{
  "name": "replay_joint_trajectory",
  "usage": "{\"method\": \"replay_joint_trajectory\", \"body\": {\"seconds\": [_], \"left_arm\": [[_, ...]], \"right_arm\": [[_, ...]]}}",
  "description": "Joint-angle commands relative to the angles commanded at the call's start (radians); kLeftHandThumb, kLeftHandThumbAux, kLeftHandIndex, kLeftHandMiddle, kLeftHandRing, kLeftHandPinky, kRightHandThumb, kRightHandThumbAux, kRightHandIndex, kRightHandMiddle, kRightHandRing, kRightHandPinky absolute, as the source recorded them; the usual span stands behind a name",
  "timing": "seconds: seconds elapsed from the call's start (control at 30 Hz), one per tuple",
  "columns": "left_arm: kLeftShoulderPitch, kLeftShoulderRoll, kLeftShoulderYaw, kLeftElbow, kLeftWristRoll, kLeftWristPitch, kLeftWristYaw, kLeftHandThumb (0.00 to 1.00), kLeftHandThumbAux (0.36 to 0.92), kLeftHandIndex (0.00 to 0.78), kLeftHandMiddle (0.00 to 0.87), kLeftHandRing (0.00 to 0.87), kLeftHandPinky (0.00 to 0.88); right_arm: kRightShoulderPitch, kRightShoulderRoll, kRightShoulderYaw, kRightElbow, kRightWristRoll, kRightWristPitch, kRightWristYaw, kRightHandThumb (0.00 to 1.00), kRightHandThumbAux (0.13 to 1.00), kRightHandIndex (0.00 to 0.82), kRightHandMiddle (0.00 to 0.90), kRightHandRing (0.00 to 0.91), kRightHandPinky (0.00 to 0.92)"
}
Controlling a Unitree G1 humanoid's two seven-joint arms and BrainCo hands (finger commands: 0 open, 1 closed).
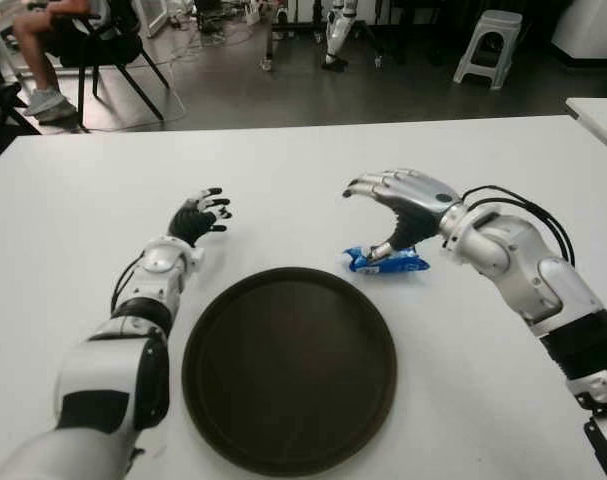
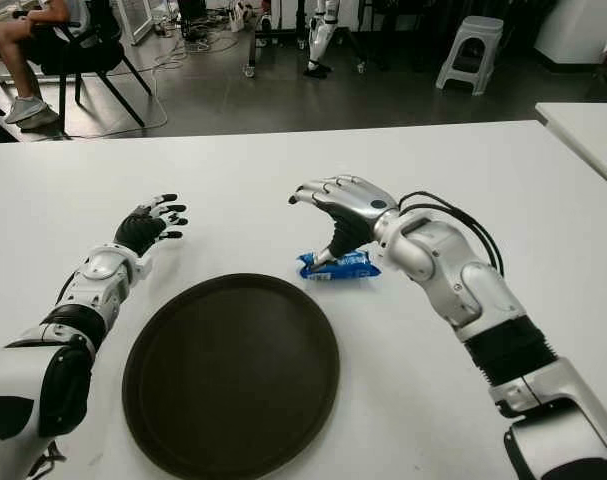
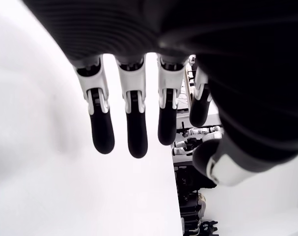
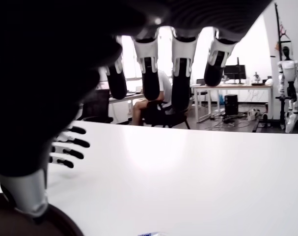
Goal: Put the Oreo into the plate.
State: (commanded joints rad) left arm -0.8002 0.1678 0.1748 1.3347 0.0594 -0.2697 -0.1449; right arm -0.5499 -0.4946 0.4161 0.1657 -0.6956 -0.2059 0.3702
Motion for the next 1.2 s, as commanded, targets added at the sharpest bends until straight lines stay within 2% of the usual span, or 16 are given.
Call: {"method": "replay_joint_trajectory", "body": {"seconds": [0.17,0.33,0.5,1.2], "left_arm": [[0.001,0.001,-0.003,-0.001,0.003,-0.002,0.005,0.000,0.694,0.181,0.241,0.272,0.305],[0.000,0.002,-0.003,-0.001,0.002,0.002,0.003,0.000,0.685,0.181,0.241,0.274,0.312],[0.001,0.003,-0.003,-0.002,0.001,-0.004,0.002,0.000,0.689,0.175,0.231,0.265,0.301],[0.001,0.003,-0.007,-0.001,0.005,-0.002,0.019,0.000,0.722,0.176,0.233,0.264,0.293]], "right_arm": [[-0.003,0.015,0.010,0.018,-0.011,0.017,0.010,0.000,0.648,0.167,0.176,0.160,0.116],[-0.024,0.029,0.029,0.026,-0.025,0.083,0.074,0.000,0.663,0.145,0.162,0.154,0.133],[-0.042,0.045,0.047,0.040,-0.036,0.134,0.119,0.000,0.678,0.118,0.140,0.130,0.108],[-0.047,0.071,0.057,0.060,-0.061,0.195,0.099,0.000,0.694,0.118,0.141,0.135,0.108]]}}
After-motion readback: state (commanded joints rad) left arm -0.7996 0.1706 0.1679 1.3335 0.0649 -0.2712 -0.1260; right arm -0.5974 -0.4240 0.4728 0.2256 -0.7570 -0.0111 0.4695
